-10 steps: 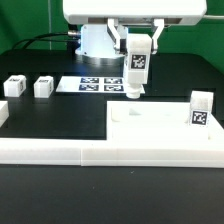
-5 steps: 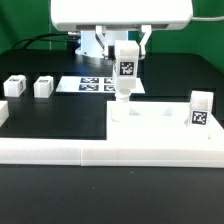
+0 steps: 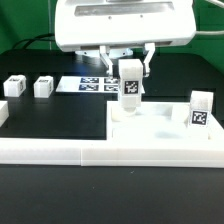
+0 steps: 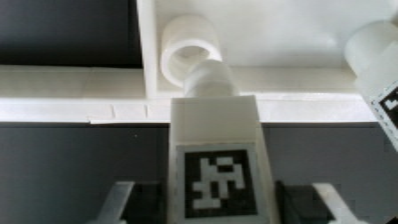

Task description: Assemble square table

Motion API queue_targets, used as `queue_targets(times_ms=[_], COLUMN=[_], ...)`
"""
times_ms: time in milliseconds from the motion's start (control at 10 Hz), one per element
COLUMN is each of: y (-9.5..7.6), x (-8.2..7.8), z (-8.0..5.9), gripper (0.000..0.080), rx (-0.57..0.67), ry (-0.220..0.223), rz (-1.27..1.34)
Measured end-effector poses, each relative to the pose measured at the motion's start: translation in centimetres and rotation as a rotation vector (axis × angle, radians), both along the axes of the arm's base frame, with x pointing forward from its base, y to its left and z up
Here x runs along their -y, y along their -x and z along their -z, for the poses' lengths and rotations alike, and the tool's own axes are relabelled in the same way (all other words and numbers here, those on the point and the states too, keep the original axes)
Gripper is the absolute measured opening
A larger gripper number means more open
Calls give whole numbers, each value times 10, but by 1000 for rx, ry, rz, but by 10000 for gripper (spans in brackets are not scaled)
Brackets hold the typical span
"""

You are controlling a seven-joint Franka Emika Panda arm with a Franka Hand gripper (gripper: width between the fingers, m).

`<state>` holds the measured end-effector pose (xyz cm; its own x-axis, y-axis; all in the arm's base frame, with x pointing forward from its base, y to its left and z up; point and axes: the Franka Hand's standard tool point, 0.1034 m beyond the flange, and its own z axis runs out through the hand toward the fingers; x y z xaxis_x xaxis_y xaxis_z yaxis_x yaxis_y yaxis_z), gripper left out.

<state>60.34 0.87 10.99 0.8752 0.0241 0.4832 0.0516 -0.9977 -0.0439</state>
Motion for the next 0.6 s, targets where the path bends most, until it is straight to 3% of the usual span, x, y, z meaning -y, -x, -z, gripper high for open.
queue_targets(times_ms=[600], y=[-5], x=[3], z=[19], gripper=[290], rx=[-7], ry=[-3], rz=[14])
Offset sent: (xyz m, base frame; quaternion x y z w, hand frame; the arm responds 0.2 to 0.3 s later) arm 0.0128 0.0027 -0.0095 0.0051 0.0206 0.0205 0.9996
